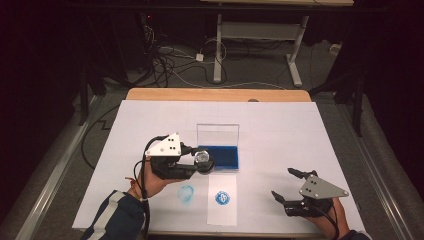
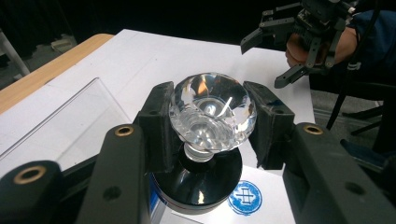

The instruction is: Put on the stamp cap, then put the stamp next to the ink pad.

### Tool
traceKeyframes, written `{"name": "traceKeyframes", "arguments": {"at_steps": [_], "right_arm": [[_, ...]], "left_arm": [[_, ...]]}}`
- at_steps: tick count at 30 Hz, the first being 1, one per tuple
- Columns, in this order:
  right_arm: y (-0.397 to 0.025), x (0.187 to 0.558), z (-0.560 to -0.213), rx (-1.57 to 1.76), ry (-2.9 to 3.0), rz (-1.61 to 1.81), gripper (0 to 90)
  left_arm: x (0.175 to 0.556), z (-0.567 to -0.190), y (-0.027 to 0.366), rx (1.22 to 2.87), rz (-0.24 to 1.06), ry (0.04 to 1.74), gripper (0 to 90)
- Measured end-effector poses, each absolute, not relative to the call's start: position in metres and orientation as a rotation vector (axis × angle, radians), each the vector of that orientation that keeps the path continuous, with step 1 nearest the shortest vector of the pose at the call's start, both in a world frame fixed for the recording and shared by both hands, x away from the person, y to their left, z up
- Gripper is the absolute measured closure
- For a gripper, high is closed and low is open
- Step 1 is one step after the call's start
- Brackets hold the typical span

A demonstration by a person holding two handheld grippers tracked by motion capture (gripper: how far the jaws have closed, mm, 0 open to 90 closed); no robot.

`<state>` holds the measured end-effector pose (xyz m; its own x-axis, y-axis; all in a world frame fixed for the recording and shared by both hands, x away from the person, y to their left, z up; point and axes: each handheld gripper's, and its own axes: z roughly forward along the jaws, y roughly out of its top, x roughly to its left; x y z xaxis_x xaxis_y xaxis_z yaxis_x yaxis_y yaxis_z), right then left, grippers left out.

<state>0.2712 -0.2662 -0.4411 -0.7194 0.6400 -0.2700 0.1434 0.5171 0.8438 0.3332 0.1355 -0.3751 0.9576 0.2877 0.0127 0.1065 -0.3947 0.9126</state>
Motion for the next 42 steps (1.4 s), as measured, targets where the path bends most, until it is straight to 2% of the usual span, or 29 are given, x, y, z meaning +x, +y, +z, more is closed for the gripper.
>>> {"name": "traceKeyframes", "arguments": {"at_steps": [42], "right_arm": [[-0.262, 0.269, -0.445, 0.593, 2.229, 1.113, 16.3]], "left_arm": [[0.36, -0.389, 0.163, 2.014, 0.291, 0.423, 54.4]]}}
